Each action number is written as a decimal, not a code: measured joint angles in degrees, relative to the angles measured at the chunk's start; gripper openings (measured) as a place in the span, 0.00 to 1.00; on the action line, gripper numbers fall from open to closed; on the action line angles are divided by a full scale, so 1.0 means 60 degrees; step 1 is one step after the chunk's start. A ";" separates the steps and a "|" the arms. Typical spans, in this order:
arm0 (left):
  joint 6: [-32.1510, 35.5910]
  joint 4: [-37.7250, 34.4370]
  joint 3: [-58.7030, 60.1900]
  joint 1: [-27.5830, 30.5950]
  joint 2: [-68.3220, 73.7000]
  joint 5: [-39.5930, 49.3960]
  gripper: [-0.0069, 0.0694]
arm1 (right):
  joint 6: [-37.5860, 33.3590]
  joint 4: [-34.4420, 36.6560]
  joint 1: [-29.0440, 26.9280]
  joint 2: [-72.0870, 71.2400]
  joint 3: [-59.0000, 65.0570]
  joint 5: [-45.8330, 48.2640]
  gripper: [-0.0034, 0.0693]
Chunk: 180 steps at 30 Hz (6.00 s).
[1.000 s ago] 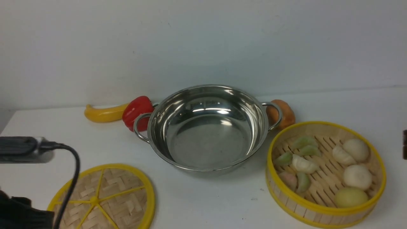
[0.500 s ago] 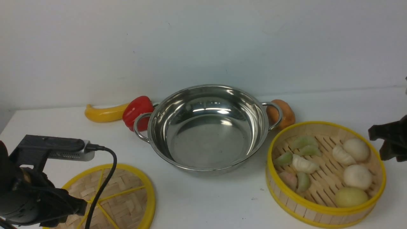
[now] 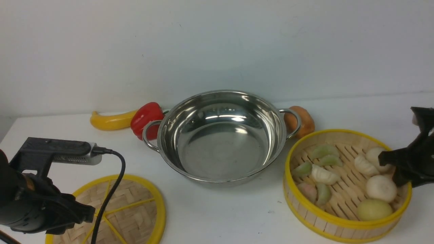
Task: Place the steamer in the pot on the white table, and put the lid on the steamer.
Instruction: 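Reach for and grasp the rim of the bamboo steamer holding the buns with the right gripper, then place the bamboo steamer basket of food into the steel pot with the right gripper, then grasp the bamboo steamer lid lying on the table by its centre knob, then place the yellow bamboo steamer lid onto the steamer in the pot with the left gripper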
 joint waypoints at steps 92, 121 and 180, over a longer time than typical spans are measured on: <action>0.0316 -0.0698 -0.0004 0.0000 0.0732 -0.0949 0.42 | 0.0120 0.0915 0.3904 0.5539 -1.3708 0.4283 0.78; 0.1007 -0.0207 -0.1859 0.0000 0.3263 0.0045 0.24 | -0.0385 0.3632 0.2382 -0.1358 -1.3114 0.4206 0.79; 0.2019 -0.0119 -1.1773 -0.3780 0.8850 0.1899 0.24 | -0.0403 -0.0249 0.2382 -0.6979 -0.3330 0.4303 0.79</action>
